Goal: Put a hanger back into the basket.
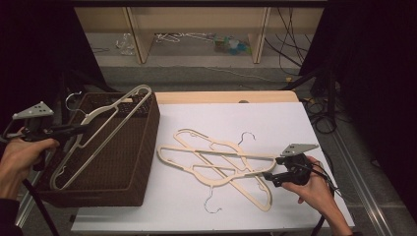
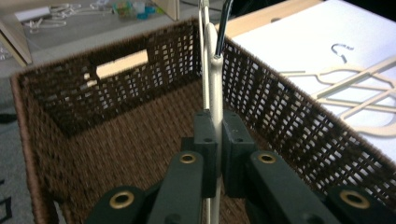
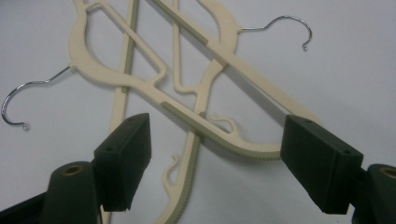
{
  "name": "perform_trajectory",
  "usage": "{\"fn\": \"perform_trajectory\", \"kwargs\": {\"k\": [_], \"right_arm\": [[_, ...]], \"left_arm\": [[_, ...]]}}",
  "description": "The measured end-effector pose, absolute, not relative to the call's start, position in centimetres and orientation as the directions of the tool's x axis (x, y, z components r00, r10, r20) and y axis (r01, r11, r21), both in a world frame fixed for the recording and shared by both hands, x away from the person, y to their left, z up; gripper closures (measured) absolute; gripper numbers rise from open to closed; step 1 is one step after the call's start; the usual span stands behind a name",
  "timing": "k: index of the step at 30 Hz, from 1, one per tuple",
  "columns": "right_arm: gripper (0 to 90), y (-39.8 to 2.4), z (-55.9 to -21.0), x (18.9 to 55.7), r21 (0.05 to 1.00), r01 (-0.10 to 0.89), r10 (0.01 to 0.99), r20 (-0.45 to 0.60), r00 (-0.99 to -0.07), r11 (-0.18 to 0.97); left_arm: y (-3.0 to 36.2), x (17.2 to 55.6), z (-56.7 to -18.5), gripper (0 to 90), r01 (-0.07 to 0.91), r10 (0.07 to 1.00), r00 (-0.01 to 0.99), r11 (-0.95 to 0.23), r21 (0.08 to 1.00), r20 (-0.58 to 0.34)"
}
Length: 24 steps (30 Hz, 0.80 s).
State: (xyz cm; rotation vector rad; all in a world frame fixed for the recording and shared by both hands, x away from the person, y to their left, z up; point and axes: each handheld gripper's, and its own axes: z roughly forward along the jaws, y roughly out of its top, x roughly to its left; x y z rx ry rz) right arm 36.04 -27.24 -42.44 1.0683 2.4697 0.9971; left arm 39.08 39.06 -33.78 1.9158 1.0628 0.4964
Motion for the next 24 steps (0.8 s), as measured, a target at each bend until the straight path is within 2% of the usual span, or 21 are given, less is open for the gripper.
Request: {"fn": "perform_trajectory", "kwargs": {"k": [2,9,12,15,20,24], "right_arm": [[25.7,-27.2,-42.3,35.9,0.667,0.562,0.727,0.046,-0.686,0.488],[25.7,-27.2,-42.3,35.9,0.667,0.559,0.723,0.043,-0.69,0.493],[25.7,-27.1,-42.5,36.0,0.676,0.537,0.716,0.021,-0.698,0.504],[25.7,-27.0,-42.4,35.9,0.672,0.548,0.719,0.034,-0.694,0.498],[25.6,-27.0,-42.4,35.9,0.668,0.551,0.719,0.035,-0.694,0.5],[25.5,-27.1,-42.4,35.9,0.659,0.554,0.715,0.037,-0.698,0.508]], "left_arm": [[39.2,39.2,-34.5,86.0,0.501,0.835,0.545,-0.249,0.829,-0.079],[39.0,39.3,-36.4,85.9,0.549,0.831,0.547,-0.259,0.795,-0.107],[38.8,39.6,-37.3,85.8,0.567,0.821,0.564,-0.306,0.765,-0.089],[38.4,39.9,-38.1,85.3,0.58,0.833,0.541,-0.271,0.768,-0.115],[38.2,40.6,-38.5,83.7,0.619,0.855,0.518,-0.377,0.689,0.002],[38.7,40.6,-38.8,79.9,0.645,0.885,0.466,-0.349,0.68,0.012]]}}
